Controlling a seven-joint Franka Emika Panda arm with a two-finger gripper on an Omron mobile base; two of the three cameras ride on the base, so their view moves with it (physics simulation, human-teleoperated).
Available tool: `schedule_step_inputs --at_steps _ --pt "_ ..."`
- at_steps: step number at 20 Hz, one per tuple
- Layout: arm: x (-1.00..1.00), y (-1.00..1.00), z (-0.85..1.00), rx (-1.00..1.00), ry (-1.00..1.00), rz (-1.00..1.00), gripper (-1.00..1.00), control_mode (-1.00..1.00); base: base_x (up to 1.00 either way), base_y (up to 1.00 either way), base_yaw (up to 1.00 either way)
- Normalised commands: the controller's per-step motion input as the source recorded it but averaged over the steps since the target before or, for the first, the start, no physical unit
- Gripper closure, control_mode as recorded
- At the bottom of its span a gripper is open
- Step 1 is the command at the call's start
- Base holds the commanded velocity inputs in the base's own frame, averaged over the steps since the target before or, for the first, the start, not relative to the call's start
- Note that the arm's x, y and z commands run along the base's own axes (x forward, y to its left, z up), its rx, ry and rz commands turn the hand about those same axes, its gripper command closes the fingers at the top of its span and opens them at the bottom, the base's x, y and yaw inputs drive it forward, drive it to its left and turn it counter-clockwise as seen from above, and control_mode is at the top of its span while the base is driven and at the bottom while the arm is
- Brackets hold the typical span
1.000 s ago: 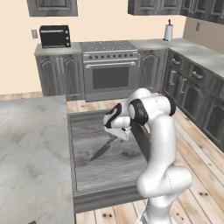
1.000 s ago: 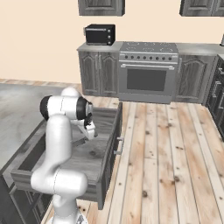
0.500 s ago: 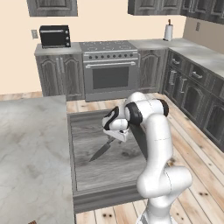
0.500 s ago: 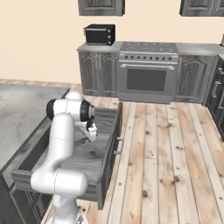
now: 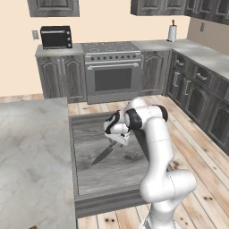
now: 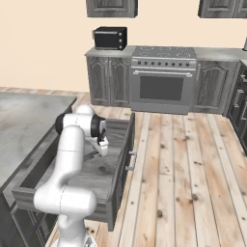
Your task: Pick up the knife from the drawer and place it on the cutting board. Then place the meat from the plate to the cutting board.
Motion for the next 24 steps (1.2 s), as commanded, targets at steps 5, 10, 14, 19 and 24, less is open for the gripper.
schedule_step_inputs --at_steps 5,10,14,19,24 --pt "0.22 0.0 -0.19 0.0 0.0 0.0 -1.0 -1.0 0.0 0.0 0.0" --pt "0.2 0.06 -0.13 0.0 0.0 0.0 -1.0 -1.0 0.0 0.0 0.0" --pt "0.16 0.05 -0.1 0.0 0.0 0.0 -1.0 -1.0 0.0 0.0 0.0" --pt "0.08 0.06 -0.1 0.0 0.0 0.0 -1.0 -1.0 0.0 0.0 0.0" --pt "0.04 0.0 -0.23 0.0 0.0 0.0 -1.0 -1.0 0.0 0.0 0.0"
